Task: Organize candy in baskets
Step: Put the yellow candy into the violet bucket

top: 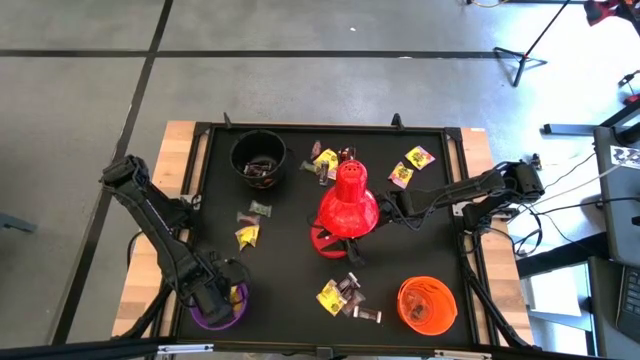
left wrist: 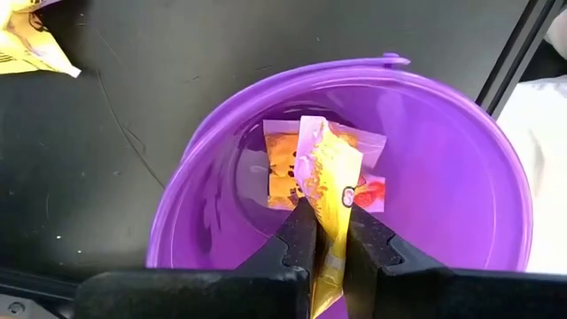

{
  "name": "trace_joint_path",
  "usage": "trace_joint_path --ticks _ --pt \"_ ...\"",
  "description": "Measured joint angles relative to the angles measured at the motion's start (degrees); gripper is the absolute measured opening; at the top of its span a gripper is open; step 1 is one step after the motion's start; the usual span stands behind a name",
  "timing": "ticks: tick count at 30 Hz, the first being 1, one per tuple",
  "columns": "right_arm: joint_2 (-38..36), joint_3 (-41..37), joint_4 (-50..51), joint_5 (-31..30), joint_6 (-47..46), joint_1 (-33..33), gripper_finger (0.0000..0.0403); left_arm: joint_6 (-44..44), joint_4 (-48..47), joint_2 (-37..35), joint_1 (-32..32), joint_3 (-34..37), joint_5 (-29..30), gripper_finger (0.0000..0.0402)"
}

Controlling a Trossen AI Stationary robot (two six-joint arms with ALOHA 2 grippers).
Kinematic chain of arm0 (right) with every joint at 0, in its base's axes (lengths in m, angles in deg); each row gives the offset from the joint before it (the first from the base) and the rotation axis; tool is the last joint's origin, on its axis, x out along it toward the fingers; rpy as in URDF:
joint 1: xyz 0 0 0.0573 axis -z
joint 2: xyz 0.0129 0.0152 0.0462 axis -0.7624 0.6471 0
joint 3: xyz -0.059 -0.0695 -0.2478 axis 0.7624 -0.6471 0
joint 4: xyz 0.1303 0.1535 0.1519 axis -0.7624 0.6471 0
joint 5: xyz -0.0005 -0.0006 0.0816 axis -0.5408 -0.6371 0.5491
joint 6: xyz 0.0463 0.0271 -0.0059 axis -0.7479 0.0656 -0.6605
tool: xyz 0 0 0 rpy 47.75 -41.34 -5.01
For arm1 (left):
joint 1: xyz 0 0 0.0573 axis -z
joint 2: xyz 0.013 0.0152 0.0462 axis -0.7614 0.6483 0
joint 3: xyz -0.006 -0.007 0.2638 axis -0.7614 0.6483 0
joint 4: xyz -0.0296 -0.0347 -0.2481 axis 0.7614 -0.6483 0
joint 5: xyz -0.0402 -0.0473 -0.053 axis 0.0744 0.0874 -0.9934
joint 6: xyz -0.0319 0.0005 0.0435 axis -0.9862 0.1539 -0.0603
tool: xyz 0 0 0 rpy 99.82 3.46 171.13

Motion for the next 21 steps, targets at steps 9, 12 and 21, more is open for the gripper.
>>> trace_joint_path --ticks 9,12,21 --pt "0.0 0.0 1.4 0.1 -0.3 -0.5 0.0179 0.4 -0.3 0.0 -1.0 0.0 0.7 0.0020" --pt "0.0 0.0 1.7 0.1 -0.3 -1.3 0.0179 0.4 0.3 0.0 -1.5 1.1 0.5 0.0020" --pt "0.0 0.0 3.0 0.0 0.1 -2.3 0.0179 0.5 1.7 0.0 -3.1 6.1 -2.3 0.0020"
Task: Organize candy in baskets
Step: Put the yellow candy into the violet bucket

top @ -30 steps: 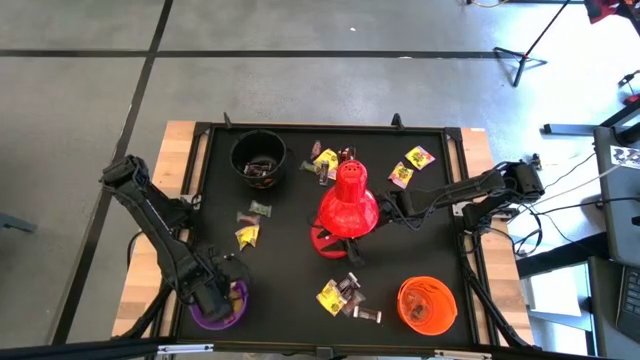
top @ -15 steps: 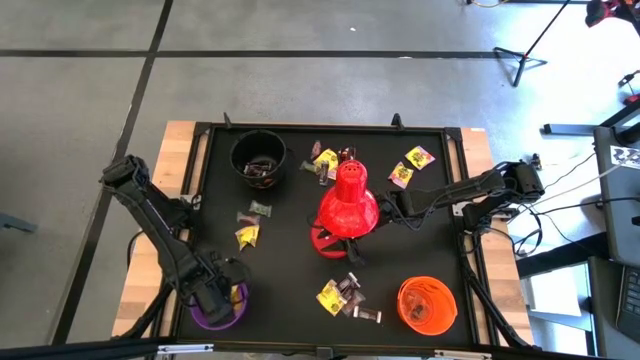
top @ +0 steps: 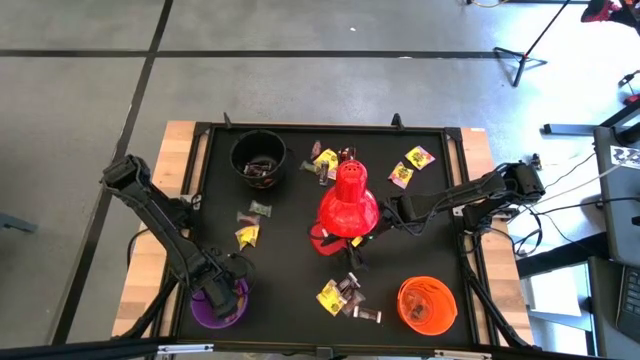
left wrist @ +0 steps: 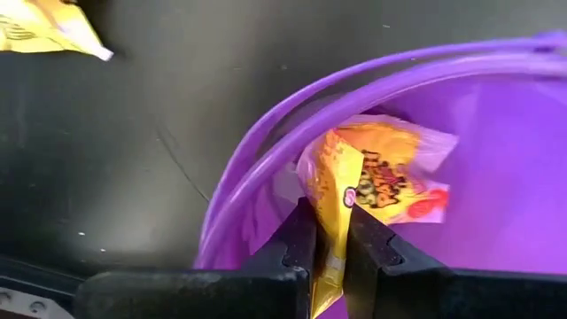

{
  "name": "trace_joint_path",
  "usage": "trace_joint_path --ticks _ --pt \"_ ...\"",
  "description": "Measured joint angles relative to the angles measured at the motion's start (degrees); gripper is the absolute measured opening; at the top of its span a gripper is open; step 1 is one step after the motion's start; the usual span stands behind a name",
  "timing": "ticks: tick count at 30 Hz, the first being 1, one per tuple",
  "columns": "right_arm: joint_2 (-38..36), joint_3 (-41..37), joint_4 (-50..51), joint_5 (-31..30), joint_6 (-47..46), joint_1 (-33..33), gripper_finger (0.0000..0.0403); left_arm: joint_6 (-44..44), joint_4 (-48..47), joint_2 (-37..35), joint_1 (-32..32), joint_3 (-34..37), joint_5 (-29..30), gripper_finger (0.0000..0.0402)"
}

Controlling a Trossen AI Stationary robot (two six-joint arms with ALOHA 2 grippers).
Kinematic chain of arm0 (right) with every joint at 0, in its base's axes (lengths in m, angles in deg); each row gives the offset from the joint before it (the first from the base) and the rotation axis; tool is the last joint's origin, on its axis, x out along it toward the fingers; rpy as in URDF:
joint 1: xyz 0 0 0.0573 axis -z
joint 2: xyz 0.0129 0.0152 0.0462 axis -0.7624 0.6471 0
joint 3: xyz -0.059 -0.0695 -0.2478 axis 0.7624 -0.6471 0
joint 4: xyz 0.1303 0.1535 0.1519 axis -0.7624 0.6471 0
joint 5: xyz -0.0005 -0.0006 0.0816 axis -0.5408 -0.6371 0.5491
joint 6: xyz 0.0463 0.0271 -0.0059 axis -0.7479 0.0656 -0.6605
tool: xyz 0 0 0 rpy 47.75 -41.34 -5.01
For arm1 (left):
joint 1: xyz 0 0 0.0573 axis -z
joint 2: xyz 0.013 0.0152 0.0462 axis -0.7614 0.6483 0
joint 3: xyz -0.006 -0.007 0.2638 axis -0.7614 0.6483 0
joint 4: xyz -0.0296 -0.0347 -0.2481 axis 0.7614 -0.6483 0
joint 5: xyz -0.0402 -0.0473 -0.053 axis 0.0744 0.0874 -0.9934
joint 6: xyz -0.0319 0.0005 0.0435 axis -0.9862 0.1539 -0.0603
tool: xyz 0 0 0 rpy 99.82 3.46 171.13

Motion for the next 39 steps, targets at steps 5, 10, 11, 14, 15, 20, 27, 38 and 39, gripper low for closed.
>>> trace_joint_path --ticks 5,10,11,14,15,20,27,38,39 --pt "0.0 0.0 -0.1 -0.2 0.1 0.2 0.0179 3.2 -0.8 0.0 -1.2 1.0 3.9 0.0021" --pt "0.0 0.0 -0.1 -0.2 0.1 0.2 0.0179 6.7 -1.2 0.0 -2.8 1.0 5.9 0.0021" --pt "0.0 0.0 -0.1 -0.2 0.1 0.2 0.0179 7.3 -1.5 0.0 -3.2 1.0 5.9 0.0021" --pt "0.0 0.0 -0.1 -0.2 0.1 0.2 0.0179 8.1 -3.4 0.0 -4.5 1.0 5.7 0.0021" --pt "0.0 0.0 -0.1 -0.5 0.1 0.2 0.0179 7.9 -4.5 0.0 -5.1 0.7 4.8 0.0021" --pt "0.0 0.0 -0.1 -1.5 0.1 0.2 0.0179 8.5 -7.8 -0.1 -7.1 -4.8 0.2 0.0021" --pt "0.0 0.0 0.0 -1.5 0.0 0.1 0.0179 11.9 -7.7 -0.1 -6.2 -7.3 3.5 0.0025" --pt "0.0 0.0 0.0 -1.4 0.0 0.1 0.0179 11.9 -5.8 -0.1 -4.5 -7.4 2.8 0.0134" --pt "0.0 0.0 0.0 -1.4 0.0 0.1 0.0179 11.9 -6.1 -0.3 -4.6 -7.6 2.0 0.0140"
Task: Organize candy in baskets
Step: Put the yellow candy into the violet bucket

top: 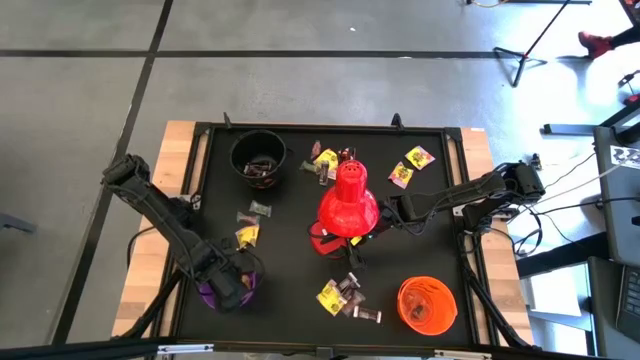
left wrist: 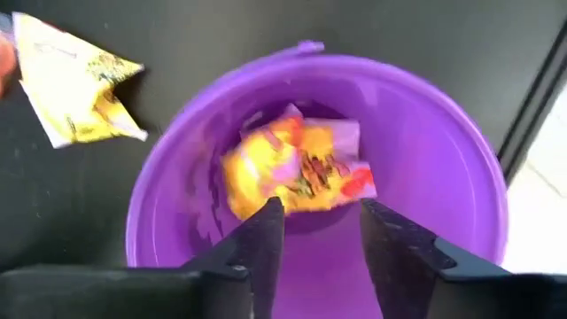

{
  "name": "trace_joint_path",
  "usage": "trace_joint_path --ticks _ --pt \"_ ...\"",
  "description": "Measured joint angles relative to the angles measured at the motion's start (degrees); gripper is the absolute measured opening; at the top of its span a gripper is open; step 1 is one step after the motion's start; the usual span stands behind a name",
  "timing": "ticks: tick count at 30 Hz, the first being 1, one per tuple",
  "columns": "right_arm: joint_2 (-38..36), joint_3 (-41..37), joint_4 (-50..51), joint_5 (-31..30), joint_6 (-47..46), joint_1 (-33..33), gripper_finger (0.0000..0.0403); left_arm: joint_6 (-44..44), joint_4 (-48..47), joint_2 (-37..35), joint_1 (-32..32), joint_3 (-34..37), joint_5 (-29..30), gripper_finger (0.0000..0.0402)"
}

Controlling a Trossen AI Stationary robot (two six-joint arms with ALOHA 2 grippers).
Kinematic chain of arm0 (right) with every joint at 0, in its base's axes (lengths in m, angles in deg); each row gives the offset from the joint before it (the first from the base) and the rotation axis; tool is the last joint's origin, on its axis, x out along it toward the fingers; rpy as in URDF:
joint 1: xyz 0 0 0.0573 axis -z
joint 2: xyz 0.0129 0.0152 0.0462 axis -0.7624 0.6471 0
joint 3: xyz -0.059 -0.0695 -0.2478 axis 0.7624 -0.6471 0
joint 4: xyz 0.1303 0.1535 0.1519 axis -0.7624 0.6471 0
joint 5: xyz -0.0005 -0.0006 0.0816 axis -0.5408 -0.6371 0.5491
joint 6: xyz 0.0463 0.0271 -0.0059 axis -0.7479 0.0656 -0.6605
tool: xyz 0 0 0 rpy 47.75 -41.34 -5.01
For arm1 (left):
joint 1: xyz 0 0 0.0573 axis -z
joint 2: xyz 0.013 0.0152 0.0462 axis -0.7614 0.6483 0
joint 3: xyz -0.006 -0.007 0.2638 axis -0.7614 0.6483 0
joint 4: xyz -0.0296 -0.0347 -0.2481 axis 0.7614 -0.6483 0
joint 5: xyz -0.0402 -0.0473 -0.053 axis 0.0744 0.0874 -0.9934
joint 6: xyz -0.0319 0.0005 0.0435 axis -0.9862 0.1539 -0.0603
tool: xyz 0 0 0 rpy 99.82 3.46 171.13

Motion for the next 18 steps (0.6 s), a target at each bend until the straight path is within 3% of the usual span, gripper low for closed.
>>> trace_joint_path --ticks 3,9,12,18 --pt "0.0 0.0 0.0 0.0 0.0 0.0 0.0179 0.1 -1.9 -0.8 -0.1 -2.3 1.4 0.0148" --pt "0.0 0.0 0.0 0.0 0.1 0.0 0.0179 5.2 -8.4 -4.9 1.4 -7.8 19.6 0.0147" --pt "0.0 0.0 0.0 0.0 0.1 0.0 0.0179 7.4 -8.5 -8.3 0.6 -7.5 25.4 0.0146" --pt "0.0 0.0 0.0 0.0 0.0 0.0 0.0179 9.7 -8.3 -14.1 -4.2 -2.1 27.5 0.0146"
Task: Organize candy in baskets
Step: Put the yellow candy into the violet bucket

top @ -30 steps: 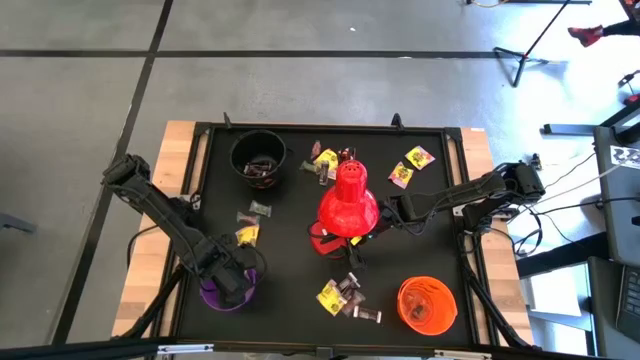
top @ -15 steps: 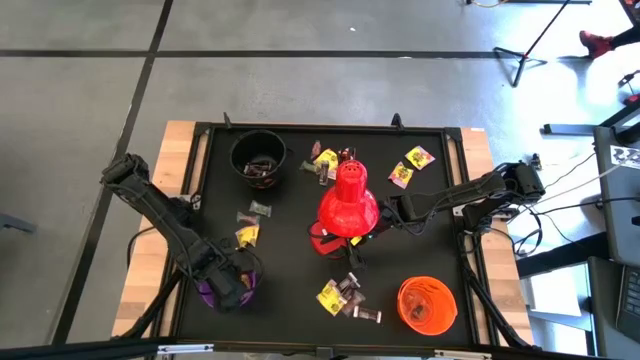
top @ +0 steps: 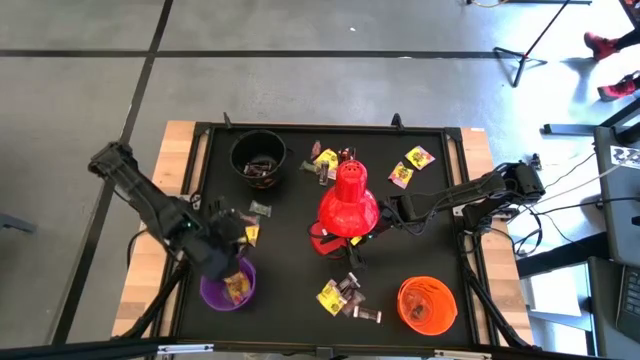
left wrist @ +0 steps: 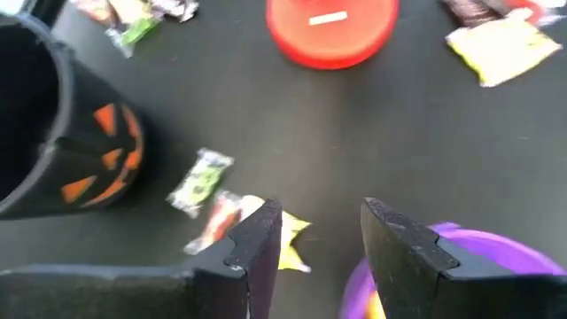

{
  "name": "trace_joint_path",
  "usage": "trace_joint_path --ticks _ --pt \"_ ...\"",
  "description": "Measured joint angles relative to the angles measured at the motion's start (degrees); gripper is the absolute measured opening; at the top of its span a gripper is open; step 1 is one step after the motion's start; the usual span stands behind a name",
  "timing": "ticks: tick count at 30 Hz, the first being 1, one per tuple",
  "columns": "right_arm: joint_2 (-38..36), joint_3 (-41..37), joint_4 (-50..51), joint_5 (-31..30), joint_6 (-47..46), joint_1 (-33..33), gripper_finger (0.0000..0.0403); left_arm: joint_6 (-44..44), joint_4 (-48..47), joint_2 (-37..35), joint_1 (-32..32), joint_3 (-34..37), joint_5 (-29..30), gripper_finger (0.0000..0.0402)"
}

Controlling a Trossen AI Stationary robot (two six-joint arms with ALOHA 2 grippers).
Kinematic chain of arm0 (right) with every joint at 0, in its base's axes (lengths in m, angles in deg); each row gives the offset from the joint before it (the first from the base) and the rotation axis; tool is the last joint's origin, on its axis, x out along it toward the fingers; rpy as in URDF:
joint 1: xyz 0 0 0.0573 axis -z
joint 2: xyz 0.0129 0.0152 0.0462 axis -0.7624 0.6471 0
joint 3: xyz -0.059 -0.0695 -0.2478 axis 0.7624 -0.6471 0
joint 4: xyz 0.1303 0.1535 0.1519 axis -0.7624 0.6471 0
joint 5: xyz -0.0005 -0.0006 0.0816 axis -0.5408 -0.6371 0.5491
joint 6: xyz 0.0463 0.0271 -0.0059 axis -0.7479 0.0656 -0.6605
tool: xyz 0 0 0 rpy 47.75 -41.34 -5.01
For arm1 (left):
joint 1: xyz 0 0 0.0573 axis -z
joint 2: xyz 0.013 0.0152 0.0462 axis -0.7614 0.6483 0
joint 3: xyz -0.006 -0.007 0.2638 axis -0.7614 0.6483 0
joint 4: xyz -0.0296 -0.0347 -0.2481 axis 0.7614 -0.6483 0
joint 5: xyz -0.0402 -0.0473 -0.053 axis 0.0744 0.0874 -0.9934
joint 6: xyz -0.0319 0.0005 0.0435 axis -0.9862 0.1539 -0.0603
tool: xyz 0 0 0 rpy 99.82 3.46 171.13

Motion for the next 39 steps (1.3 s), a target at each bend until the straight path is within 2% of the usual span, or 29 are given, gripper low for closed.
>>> trace_joint_path --ticks 3,12,18,23,31,39 --pt "0.0 0.0 0.1 0.0 0.0 0.0 0.0179 1.7 2.6 -2.4 -3.4 4.9 -0.9 0.0146" --pt "-2.0 0.0 3.5 0.0 0.1 0.0 0.0179 9.7 18.9 -5.7 -15.8 21.3 -12.5 0.0146" --pt "-2.9 0.0 6.6 0.0 0.2 0.0 0.0179 14.2 27.0 -5.3 -23.1 29.1 -19.7 0.0146" --pt "-2.9 0.0 8.2 -0.1 0.2 0.0 0.0179 15.7 27.6 -5.4 -26.7 32.4 -23.5 0.0146" --pt "-2.8 0.0 8.9 -1.3 0.3 0.0 0.0179 15.9 29.0 -5.4 -29.0 35.7 -27.0 0.0146" --pt "-2.8 0.0 9.1 -1.3 0.4 0.0 0.0179 15.3 33.0 -5.3 -30.2 36.5 -27.1 0.0146"
